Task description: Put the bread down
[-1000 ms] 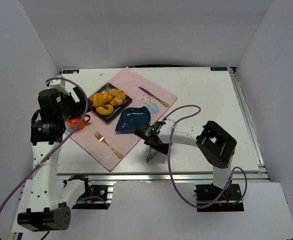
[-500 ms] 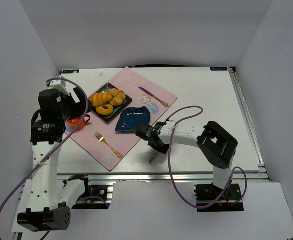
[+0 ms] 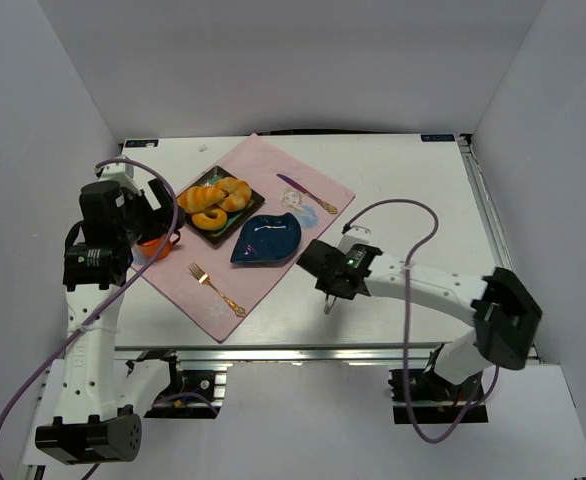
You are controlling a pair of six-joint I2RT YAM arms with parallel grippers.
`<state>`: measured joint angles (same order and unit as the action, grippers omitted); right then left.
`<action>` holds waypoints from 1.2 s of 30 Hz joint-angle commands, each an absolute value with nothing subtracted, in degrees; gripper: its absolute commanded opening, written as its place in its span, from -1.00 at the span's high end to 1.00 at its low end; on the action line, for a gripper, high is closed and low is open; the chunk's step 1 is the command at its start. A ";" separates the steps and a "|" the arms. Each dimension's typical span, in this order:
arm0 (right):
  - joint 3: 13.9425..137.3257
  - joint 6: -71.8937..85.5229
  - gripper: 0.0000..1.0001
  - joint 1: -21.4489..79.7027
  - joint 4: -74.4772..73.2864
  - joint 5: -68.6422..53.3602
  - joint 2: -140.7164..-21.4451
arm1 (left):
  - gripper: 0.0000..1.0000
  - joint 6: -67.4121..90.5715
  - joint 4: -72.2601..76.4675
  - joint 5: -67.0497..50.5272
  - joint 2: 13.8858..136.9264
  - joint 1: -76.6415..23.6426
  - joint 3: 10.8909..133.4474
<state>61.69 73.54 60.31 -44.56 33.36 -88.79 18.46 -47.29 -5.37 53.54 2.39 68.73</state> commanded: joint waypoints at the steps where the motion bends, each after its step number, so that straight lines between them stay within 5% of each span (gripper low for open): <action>1: 62.40 60.14 0.05 60.12 -47.37 35.78 -82.98 | -0.96 18.37 -47.02 -5.45 52.38 2.28 68.20; 18: 78.91 30.43 0.03 60.21 -54.84 28.30 -75.85 | -0.96 20.39 -46.14 -5.63 52.56 2.20 68.11; 36: 106.68 -4.47 0.12 57.57 -35.34 6.69 -99.57 | -0.96 19.34 -45.27 -1.49 51.94 2.20 69.08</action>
